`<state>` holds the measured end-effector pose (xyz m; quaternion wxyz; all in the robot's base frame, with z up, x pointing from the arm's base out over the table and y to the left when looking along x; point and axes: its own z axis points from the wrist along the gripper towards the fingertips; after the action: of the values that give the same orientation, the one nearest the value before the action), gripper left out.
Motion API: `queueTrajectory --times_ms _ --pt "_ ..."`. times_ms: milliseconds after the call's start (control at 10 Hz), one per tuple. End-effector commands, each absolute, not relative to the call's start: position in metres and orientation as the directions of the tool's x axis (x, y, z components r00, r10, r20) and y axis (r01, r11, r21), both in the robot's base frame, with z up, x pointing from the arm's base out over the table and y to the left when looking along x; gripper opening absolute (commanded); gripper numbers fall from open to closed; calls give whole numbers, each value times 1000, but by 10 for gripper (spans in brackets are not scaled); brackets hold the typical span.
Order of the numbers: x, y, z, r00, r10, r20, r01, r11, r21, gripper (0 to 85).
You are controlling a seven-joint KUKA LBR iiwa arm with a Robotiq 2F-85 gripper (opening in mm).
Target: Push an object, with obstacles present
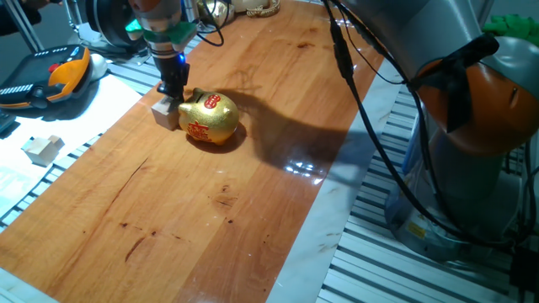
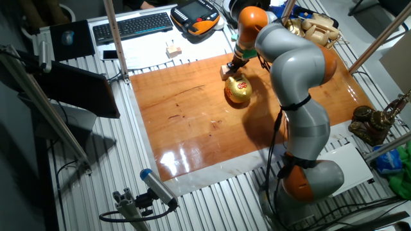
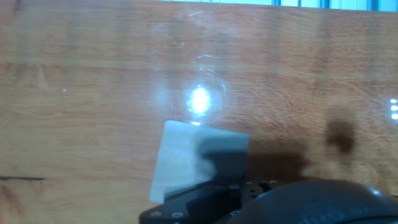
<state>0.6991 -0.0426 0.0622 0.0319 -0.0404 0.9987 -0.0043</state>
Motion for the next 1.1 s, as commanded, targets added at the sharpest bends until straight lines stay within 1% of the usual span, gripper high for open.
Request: queueTrajectory --times_ms 0,500,1000 --pt "699 -43 61 -995 -73 -64 -72 997 -15 0" --pt "703 -36 62 -995 -51 -80 -51 999 2 0" --pt "714 -18 63 -996 -41 -85 -42 999 10 0"
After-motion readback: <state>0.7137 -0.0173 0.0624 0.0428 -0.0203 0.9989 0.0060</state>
